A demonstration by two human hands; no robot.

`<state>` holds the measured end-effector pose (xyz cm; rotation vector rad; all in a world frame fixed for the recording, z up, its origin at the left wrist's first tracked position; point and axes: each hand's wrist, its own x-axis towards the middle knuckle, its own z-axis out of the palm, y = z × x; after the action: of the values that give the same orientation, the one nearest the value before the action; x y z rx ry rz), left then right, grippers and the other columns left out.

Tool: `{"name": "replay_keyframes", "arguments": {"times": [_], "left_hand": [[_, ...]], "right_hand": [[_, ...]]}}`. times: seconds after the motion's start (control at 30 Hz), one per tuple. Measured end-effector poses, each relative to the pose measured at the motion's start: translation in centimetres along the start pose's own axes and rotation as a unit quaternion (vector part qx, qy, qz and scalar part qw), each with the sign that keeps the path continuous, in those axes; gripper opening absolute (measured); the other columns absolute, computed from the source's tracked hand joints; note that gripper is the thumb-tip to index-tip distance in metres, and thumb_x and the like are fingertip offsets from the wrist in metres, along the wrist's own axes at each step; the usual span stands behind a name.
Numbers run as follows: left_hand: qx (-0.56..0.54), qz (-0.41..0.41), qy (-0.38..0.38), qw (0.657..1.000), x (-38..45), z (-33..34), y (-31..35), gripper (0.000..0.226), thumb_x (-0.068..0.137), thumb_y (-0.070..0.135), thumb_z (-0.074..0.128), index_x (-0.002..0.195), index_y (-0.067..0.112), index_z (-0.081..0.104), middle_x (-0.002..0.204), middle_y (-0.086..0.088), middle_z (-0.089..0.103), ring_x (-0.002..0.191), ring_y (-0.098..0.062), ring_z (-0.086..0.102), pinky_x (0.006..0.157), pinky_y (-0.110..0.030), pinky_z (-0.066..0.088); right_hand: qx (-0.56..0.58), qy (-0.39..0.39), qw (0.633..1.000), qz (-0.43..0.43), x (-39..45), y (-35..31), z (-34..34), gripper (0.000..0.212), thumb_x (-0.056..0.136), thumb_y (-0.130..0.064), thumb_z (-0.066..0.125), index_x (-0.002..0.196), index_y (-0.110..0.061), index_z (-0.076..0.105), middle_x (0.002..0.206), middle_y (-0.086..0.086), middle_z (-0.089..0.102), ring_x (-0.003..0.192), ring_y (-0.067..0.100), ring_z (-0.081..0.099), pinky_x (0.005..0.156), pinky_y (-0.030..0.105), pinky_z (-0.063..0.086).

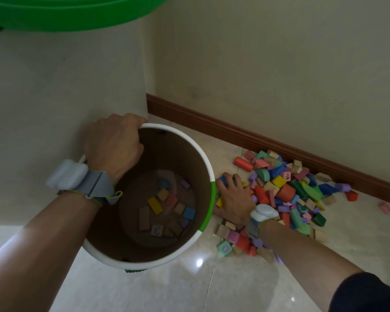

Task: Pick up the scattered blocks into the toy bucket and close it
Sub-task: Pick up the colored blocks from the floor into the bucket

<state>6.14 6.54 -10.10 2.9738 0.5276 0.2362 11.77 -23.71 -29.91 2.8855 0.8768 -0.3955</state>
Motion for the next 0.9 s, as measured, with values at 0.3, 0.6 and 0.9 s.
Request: {"name": "replay_keyframes", "arguments": {"times": [0.3, 0.6, 0.9], "left_hand": [[0.007, -0.003, -0.002, 1.000, -0.2, -0.4, 0.2, 0.043, 0.076, 0.017, 0.062, 0.119, 0.022, 0.064, 0.095, -0.017, 0.064, 0.082, -0.038, 0.058, 0.067, -0.037, 0.040], [0.029, -0.003, -0.005, 1.000, -0.3, -0.7, 0.4, 0.040, 0.079, 0.019, 0.062, 0.118, 0.021, 0.063, 0.095, -0.016, 0.064, 0.081, -0.035, 0.058, 0.063, -0.033, 0.030], [0.019, -0.001, -0.021, 1.000, -0.2, -0.5, 0.4, 0.039, 0.081, 0.019, 0.061, 0.120, 0.019, 0.062, 0.098, -0.016, 0.063, 0.084, -0.034, 0.058, 0.065, -0.034, 0.032]], "right_hand": [[0.074, 0.036, 0.992, 0.095, 0.0, -0.8, -0.5, 0.047, 0.091, -0.055, 0.035, 0.120, -0.022, 0.050, 0.130, 0.006, 0.040, 0.116, 0.031, 0.039, 0.076, 0.049, 0.051], [0.086, 0.033, 0.963, 0.254, -0.2, -4.7, -0.8, 0.087, 0.067, -0.061, -0.004, 0.129, -0.022, 0.044, 0.142, 0.008, 0.035, 0.122, 0.040, 0.035, 0.079, 0.052, 0.043], [0.065, 0.003, 0.978, 0.197, -3.0, -4.9, 0.0, 0.060, 0.088, -0.062, 0.021, 0.139, -0.032, 0.034, 0.147, 0.007, 0.031, 0.126, 0.041, 0.032, 0.082, 0.052, 0.049]]}}
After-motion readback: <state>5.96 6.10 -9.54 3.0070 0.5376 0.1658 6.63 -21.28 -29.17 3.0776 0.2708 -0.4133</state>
